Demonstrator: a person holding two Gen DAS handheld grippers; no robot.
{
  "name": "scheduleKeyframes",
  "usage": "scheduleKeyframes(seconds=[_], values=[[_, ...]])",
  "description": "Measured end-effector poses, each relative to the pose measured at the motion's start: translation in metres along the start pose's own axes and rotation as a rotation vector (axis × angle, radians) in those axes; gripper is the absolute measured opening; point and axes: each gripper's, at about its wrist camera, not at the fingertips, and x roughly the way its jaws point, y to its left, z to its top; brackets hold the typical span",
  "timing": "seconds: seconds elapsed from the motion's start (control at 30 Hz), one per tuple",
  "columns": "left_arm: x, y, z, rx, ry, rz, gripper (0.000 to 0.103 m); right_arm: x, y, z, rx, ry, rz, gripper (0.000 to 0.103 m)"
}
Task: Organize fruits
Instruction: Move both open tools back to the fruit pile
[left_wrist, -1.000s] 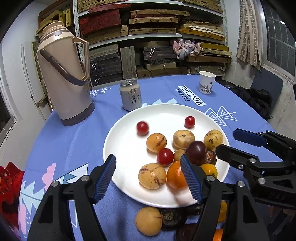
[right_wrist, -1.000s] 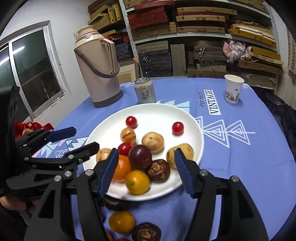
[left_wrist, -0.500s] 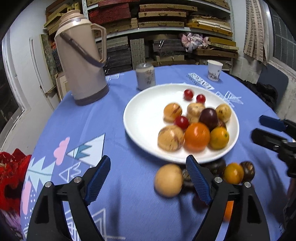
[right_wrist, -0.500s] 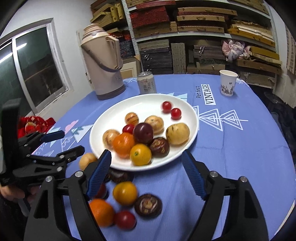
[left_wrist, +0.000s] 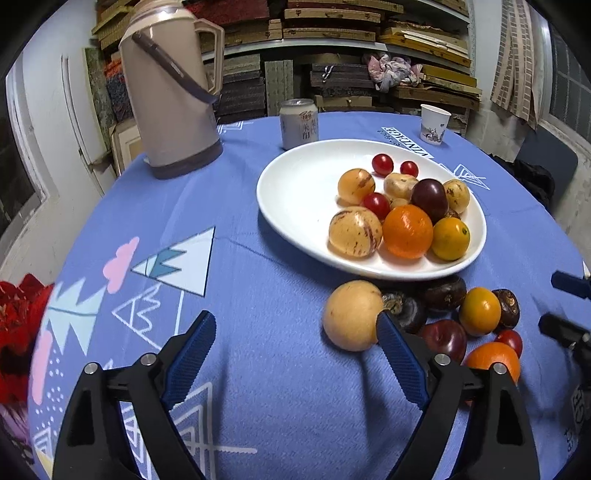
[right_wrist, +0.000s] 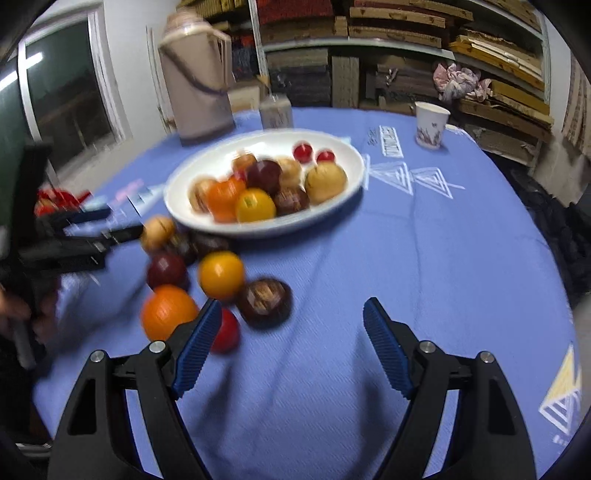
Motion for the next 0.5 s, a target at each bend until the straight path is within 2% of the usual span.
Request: scheduleKeyframes(seconds=[0.07, 0.2, 0.37, 0.5], values=[[0.001, 0.005, -0.002, -0.025, 0.008, -0.019, 0.09, 0.004, 0.001, -0.004, -0.013, 0.028, -0.028, 0.075], [0.003, 0.012, -0.004, -0.071, 0.005, -0.078, 0.09, 0.009, 0.002, -0.001, -0.014, 0.039, -0.011, 0.071], [0.005, 0.013, -0.005, -0.074, -0.003, -0.114, 0.09, 0.026, 0.01, 0.012, -0.028, 0.06, -0.006, 0.066], [0.009, 0.013, -0.006, -0.07, 0.005, -0.139, 0.09, 0.042, 0.014, 0.019, -0.023, 0.083, -0.037, 0.063]])
